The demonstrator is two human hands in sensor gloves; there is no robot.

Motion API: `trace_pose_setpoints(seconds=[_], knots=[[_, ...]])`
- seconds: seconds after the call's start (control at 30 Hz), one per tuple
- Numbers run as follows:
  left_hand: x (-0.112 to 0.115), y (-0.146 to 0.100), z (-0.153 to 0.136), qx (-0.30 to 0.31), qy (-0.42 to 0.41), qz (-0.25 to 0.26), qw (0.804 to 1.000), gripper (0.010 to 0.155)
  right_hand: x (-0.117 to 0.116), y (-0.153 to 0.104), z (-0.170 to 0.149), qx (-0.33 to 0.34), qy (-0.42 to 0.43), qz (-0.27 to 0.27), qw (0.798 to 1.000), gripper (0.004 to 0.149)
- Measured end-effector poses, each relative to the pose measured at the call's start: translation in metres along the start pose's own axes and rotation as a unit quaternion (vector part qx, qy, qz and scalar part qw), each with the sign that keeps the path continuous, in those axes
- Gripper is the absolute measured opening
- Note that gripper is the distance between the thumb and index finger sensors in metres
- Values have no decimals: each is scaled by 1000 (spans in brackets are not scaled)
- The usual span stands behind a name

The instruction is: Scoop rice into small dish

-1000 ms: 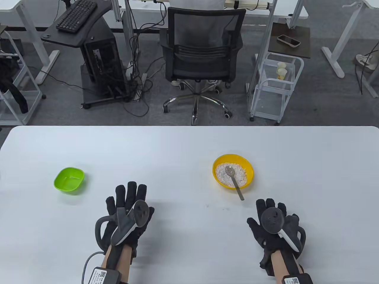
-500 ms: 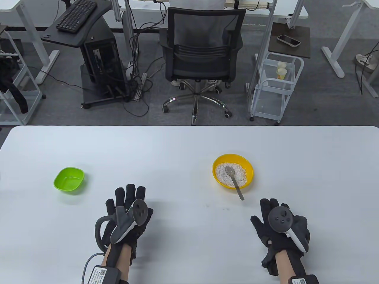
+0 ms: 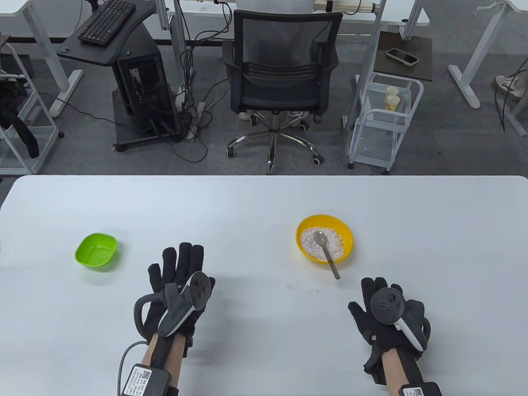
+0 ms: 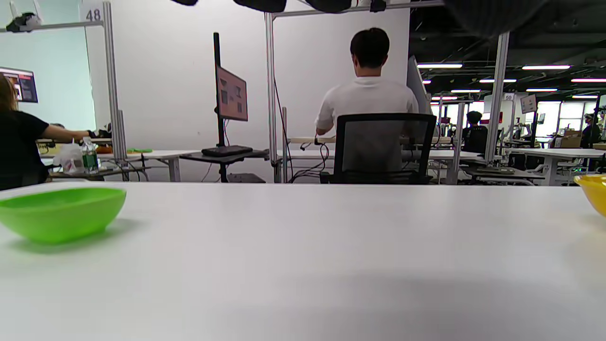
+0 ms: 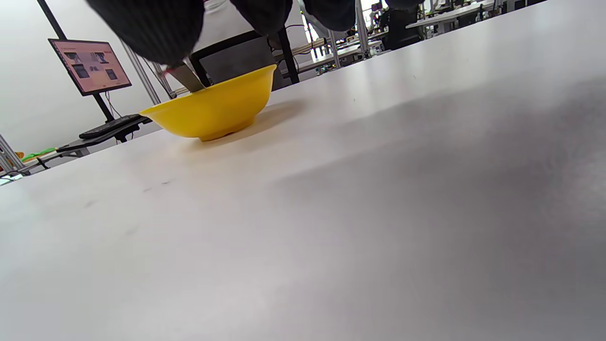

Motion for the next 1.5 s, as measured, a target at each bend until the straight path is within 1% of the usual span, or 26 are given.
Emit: trace_pose_setpoints(seconds=[0.03,0.1,0.17,0.2,0.23,0.27,0.3,0.37,0.43,0.5,0.6,0.63,0.73,0.77,0.83,0.93,1.0,1.1,1.17,1.2,1.27,1.33,1.43,1.5], knots=[[-7,3,-4,-1,8,5,1000,76,0,0,0,1,3,0,1000,71],[-27,16,-26,-19,25,26,999,76,1,0,0,2,5,1,1000,71],[-41,29,-56,-53,-4,29,998,76,3,0,0,1,7,1,1000,71],[-43,34,-68,-68,-18,29,997,75,3,1,-1,1,8,0,1000,71],[-44,42,-86,-95,-33,27,995,75,5,1,-1,-1,10,-2,1000,71],[-43,49,-101,-120,-31,14,992,75,5,2,-2,-3,12,-3,1000,71],[-40,57,-117,-144,-19,0,989,75,6,2,-3,-5,14,-4,1000,71],[-33,69,-139,-184,6,-4,983,74,6,2,-6,-12,17,-3,1000,71],[-21,83,-166,-250,38,-24,967,73,5,1,-8,-17,18,0,1000,71],[-9,94,-186,-290,46,-38,955,72,5,0,-9,-20,17,0,1000,71],[12,111,-209,-325,40,-68,942,69,7,-2,-9,-23,9,-10,1000,71],[19,115,-215,-336,49,-79,937,69,6,-2,-9,-24,6,-10,1000,71],[50,125,-235,-371,96,-138,913,69,5,-2,-10,-31,0,-7,999,71],[61,127,-241,-371,102,-156,910,69,4,-1,-11,-33,-1,-7,999,71],[80,125,-250,-381,94,-168,905,69,3,-1,-13,-37,-1,-2,999,71],[99,119,-260,-386,86,-191,898,69,1,0,-14,-41,0,0,999,71],[108,114,-263,-389,54,-209,896,72,-1,1,-15,-44,1,5,999,71],[117,111,-264,-401,-19,-200,894,71,-3,1,-15,-45,1,10,999,71],[123,112,-260,-402,-43,-217,889,70,-4,0,-14,-42,-4,10,999,71],[124,112,-259,-401,-41,-221,888,68,-4,0,-13,-41,-6,10,999,71],[124,114,-259,-405,-17,-204,891,65,-4,0,-12,-39,-8,9,999,71],[124,114,-258,-409,-16,-192,892,60,-5,0,-11,-37,-6,11,999,71],[124,115,-258,-409,-14,-190,892,55,-6,0,-10,-36,-8,13,999,70],[123,116,-257,-403,-7,-183,897,50,-6,0,-10,-37,-8,15,999,70]])
Point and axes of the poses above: the tracker on the back of each hand, its own z axis roughly to the thumb side, its own y axis roughly from the wrist to the fingertips, x = y × z, the point moved 4 cm from there along y, roughly from the wrist to the fingertips
